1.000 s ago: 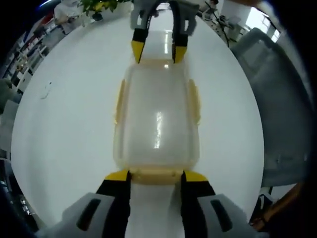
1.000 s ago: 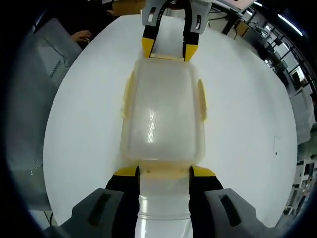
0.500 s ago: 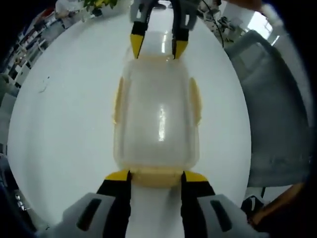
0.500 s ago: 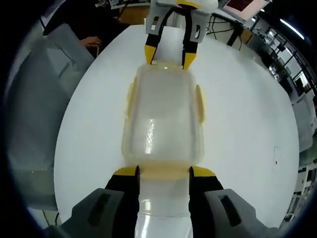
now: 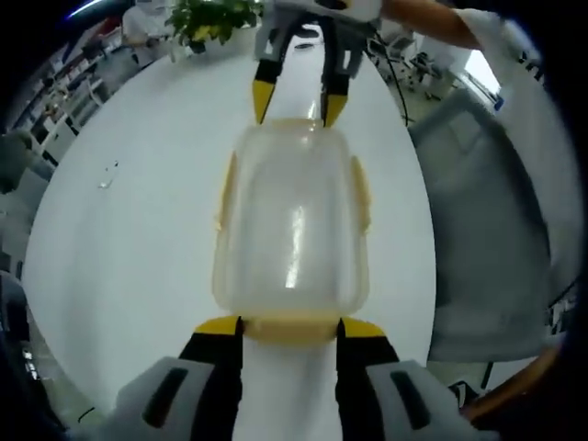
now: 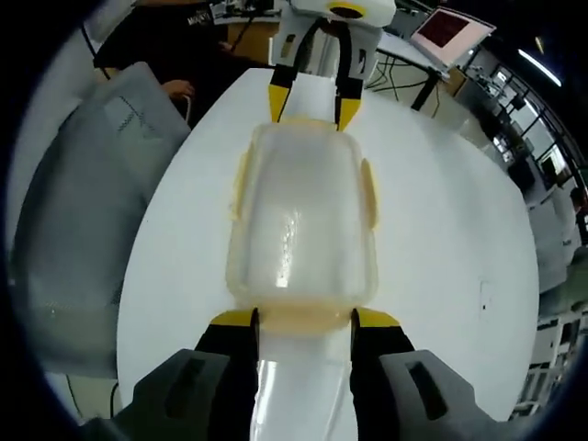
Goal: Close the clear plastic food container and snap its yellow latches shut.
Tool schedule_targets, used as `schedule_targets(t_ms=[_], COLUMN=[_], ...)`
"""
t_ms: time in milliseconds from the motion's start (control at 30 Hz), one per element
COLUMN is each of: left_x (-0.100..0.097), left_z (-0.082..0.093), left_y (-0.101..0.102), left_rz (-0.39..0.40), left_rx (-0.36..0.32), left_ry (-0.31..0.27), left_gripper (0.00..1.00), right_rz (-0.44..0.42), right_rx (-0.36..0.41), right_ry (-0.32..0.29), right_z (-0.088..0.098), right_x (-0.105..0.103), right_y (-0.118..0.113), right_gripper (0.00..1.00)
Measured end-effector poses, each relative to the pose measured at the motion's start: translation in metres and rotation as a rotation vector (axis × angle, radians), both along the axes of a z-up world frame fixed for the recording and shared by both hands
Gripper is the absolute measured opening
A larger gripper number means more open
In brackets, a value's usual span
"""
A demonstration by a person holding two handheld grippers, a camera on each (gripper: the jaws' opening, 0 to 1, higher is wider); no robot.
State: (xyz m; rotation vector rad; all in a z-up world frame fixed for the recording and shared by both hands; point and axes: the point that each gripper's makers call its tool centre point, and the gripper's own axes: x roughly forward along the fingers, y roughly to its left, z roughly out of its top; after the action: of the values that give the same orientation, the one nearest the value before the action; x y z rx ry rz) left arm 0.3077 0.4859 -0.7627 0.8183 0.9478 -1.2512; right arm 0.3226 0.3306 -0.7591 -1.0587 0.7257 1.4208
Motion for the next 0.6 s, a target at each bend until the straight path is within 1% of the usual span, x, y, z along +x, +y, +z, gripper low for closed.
schedule_targets(t_ms=[133,200,267,300,367,400,567,600], left_x=[-0.002,-0.004,-0.002,-0.001,0.0,0.0,0.005,0.007], left_z=[0.015,0.023,0.028,0.032,0.038,0.038,0.042,0.043], left_y=[-0.009,-0.013,-0.016,-0.02,-0.028,-0.029,-0.048,-0.054], left_rz=[0.001,0.011,0.001,0.0,-0.009,-0.011,-0.033,-0.036], left_rx=[0.0,-0.016,-0.013,-0.017,-0.018,-0.017,-0.002,-0.007], left_ry=[0.0,0.02,-0.006,-0.015,-0.026,-0.028,-0.038,-0.038], left_gripper=[0.34,0.34,0.34,0.34,0.34,0.34,0.34,0.34], right_rz=[0.006,0.014,0.005,0.002,-0.001,-0.006,-0.022,-0.028], right_rx=[-0.002,0.0,0.024,0.024,0.019,0.018,0.011,0.001], right_ry=[-0.009,-0.019,-0.024,-0.038,-0.041,-0.04,-0.046,-0.05], right_z=[0.011,0.02,0.029,0.033,0.036,0.038,0.041,0.041], right_x=[-0.002,-0.003,-0.003,-0.001,-0.002,-0.002,0.0,0.001], right_y=[-0.007,-0.012,-0.016,-0.02,-0.025,-0.03,-0.049,-0.055], right_gripper=[0.35,0.35,0.35,0.35,0.35,0.35,0.35,0.35])
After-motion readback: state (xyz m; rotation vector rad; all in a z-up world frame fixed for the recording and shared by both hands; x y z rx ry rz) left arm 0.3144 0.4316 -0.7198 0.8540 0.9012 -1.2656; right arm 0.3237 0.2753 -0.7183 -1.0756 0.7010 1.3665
